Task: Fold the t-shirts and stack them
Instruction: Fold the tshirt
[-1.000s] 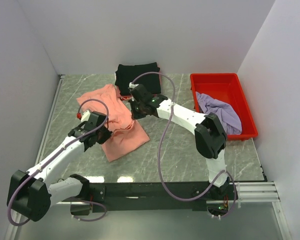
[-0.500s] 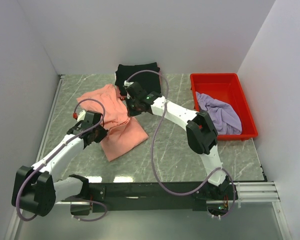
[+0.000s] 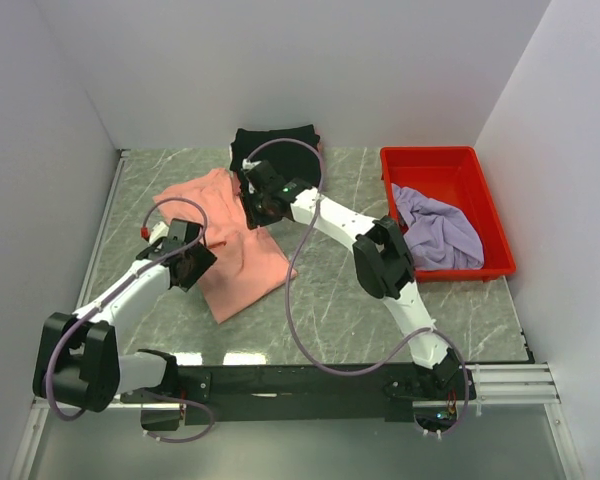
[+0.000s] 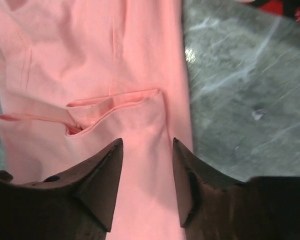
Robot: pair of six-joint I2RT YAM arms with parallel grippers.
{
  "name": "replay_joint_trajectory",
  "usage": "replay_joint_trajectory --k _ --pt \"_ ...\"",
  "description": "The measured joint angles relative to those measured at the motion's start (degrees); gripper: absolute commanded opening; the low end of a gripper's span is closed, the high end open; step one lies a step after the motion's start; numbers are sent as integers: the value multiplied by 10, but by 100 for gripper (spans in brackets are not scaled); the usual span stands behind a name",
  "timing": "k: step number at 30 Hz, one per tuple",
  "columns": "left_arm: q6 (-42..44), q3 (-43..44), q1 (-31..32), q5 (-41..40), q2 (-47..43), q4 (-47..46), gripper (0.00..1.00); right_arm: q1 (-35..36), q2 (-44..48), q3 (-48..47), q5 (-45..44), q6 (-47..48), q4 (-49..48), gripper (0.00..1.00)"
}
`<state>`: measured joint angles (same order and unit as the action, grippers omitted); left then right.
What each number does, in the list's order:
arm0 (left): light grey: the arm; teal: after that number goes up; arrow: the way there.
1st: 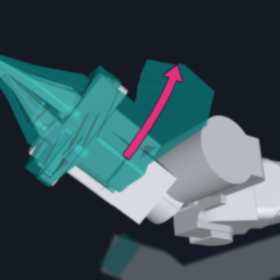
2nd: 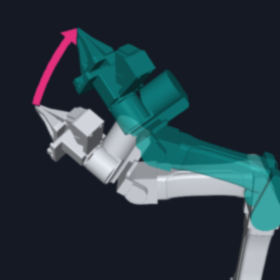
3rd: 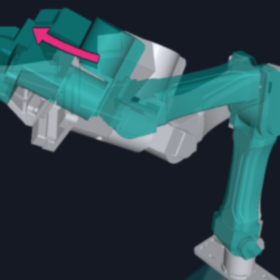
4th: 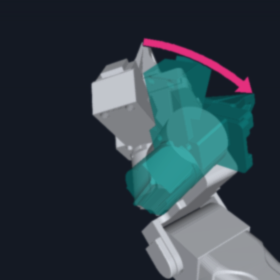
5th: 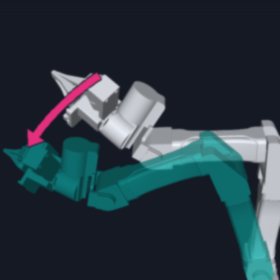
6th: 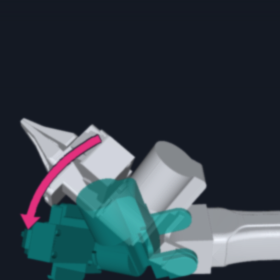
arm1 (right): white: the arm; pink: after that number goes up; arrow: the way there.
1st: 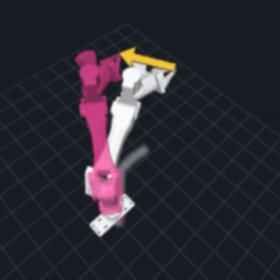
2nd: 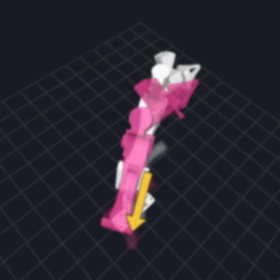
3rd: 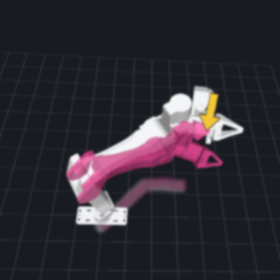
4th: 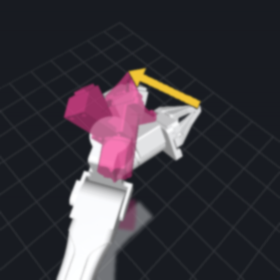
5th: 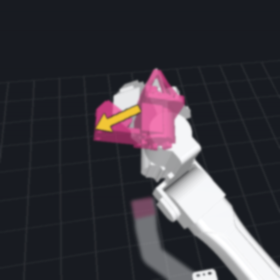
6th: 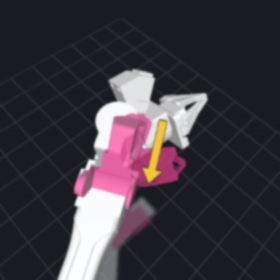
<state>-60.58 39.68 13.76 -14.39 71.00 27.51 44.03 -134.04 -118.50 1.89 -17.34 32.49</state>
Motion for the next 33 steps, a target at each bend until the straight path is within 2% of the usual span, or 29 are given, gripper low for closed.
replay_joint_trajectory --k 2,4,5,11,13,18,22,26,33 --pt "-6 9 -2 -12 -3 11 88 -3 -2 -14 -2 6 9 60" --pt "-6 16 -2 -21 -11 16 94 -5 8 -14 -4 8 10 61" --pt "-6 19 -2 -22 -17 18 100 -6 16 -6 -4 8 7 61" --pt "0 20 -2 -12 -64 21 99 -7 149 172 15 -5 -38 74" --pt "5 16 -2 5 -76 17 99 -8 190 227 27 -15 -49 84" --pt "25 -20 11 77 -99 8 99 -8 258 355 57 -40 -94 86" --pt "4 -70 71 90 -141 43 100 -12 297 455 83 -60 -113 87" --pt "-52 -128 130 100 -209 89 99 -16 303 485 95 -72 -125 88" --pt "-156 -192 147 100 -293 123 78 -25 304 509 114 -90 -160 87"
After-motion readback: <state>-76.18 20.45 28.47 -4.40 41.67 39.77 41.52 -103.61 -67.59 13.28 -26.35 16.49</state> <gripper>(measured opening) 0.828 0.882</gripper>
